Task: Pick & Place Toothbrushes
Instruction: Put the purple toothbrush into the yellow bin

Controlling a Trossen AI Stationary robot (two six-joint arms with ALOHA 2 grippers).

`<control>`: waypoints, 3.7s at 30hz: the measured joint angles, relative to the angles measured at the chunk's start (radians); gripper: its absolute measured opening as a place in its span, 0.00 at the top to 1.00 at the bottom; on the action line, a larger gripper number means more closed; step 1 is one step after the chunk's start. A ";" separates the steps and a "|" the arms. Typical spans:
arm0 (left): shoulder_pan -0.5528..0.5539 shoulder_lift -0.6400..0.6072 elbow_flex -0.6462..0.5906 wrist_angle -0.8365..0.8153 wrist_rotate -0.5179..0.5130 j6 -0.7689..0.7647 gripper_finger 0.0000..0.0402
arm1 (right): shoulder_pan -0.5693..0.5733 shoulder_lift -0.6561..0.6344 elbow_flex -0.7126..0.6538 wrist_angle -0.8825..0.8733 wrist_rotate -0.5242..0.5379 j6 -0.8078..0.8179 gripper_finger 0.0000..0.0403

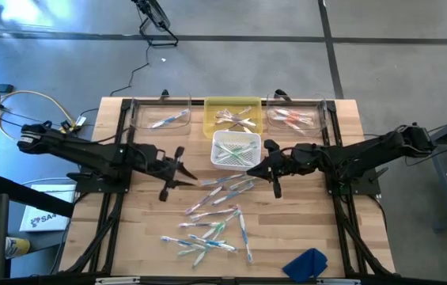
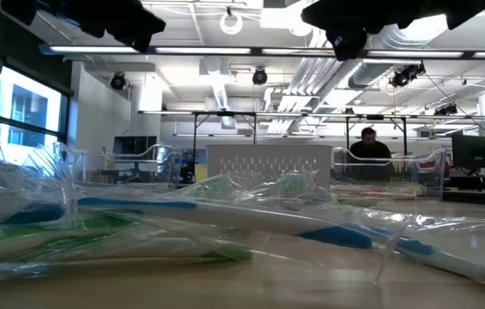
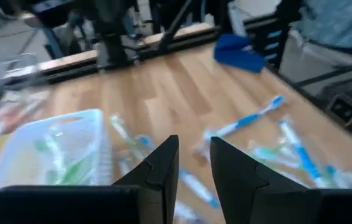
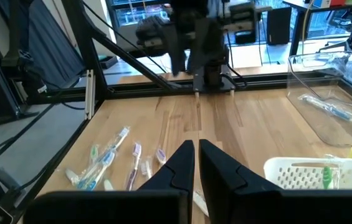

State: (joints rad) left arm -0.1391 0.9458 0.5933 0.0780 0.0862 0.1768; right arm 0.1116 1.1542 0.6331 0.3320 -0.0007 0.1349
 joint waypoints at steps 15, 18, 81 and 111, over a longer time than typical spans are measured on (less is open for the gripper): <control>-0.092 0.141 0.005 -0.002 -0.110 -0.220 0.78 | 0.000 0.000 0.000 -0.030 0.001 -0.007 0.96; -0.090 0.188 0.015 0.000 -0.140 -0.233 0.78 | 0.000 0.000 0.000 -0.032 0.001 -0.007 0.96; -0.097 0.827 0.459 -0.542 -0.096 -0.568 0.56 | 0.000 0.000 0.000 -0.230 -0.029 0.071 0.96; -0.093 0.856 0.460 -0.605 -0.127 -0.545 0.96 | 0.000 0.000 0.000 -0.224 -0.046 0.082 0.96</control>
State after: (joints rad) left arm -0.2319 1.8018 1.0534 -0.5274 -0.0406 -0.3680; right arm 0.1112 1.1538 0.6327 0.1078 -0.0463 0.2173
